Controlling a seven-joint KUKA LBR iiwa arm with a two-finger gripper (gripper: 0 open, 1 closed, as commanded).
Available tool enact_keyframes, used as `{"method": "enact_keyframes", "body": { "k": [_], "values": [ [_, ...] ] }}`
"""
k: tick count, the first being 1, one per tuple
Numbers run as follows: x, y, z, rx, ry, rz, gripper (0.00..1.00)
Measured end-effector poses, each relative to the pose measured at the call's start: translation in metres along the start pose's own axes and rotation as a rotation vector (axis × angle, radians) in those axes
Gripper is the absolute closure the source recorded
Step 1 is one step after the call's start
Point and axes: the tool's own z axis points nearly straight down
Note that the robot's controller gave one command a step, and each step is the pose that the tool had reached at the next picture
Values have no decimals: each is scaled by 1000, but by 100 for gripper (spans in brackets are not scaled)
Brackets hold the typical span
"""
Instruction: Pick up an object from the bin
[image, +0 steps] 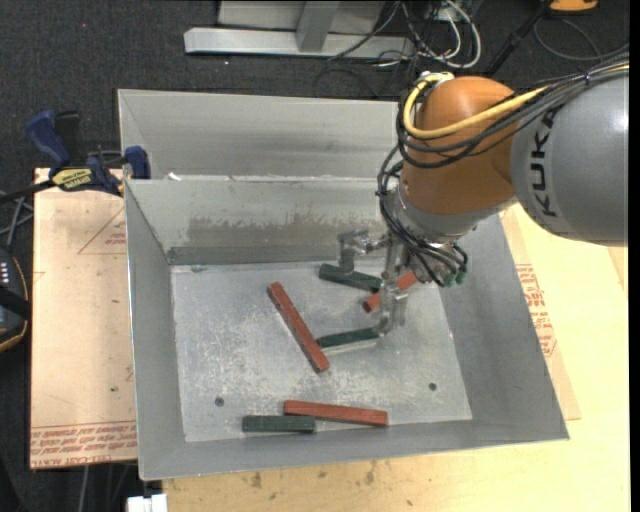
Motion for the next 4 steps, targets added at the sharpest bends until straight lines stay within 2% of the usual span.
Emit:
{"method": "enact_keyframes", "body": {
  "k": [1, 2, 3, 4],
  "values": [
    [26, 4, 43, 2, -6, 2, 0],
    [23, -16, 134, 0, 2, -78, 100],
    [23, -16, 134, 0, 2, -78, 100],
    [40, -4, -20, 1, -4, -60, 100]
  ]
}}
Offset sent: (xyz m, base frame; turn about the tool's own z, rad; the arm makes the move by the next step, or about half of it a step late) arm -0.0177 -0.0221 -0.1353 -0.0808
